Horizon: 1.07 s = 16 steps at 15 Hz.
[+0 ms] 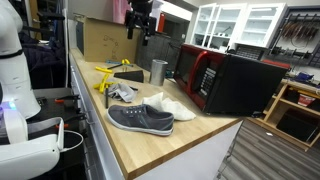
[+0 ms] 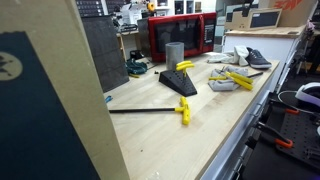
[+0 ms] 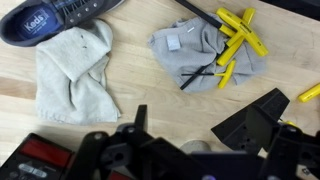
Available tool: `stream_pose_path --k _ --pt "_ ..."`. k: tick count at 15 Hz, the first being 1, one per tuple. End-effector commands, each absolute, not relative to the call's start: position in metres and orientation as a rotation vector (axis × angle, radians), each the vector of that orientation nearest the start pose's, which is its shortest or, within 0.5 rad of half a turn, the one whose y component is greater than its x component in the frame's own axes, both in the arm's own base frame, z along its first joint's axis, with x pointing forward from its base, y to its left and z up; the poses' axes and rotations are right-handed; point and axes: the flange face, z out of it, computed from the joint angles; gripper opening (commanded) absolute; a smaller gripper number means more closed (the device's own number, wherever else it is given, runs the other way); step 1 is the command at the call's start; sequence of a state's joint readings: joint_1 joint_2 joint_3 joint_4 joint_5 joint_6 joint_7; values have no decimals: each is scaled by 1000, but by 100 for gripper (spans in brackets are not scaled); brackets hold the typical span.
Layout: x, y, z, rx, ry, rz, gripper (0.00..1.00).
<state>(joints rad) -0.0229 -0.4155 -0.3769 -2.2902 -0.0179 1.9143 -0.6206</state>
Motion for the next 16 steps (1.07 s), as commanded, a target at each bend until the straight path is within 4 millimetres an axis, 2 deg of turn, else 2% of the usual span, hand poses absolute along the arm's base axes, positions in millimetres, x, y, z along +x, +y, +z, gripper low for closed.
stream_pose_path --k 1,8,10,13,16 --pt "397 -183 503 -3005 -386 -112 100" --pt "397 -183 503 -3005 -386 -112 100" --pt "408 -169 497 -3006 -373 -98 100" --pt "423 -136 484 -2998 -399 -60 100" --pt "434 -105 460 -2977 -411 -12 100"
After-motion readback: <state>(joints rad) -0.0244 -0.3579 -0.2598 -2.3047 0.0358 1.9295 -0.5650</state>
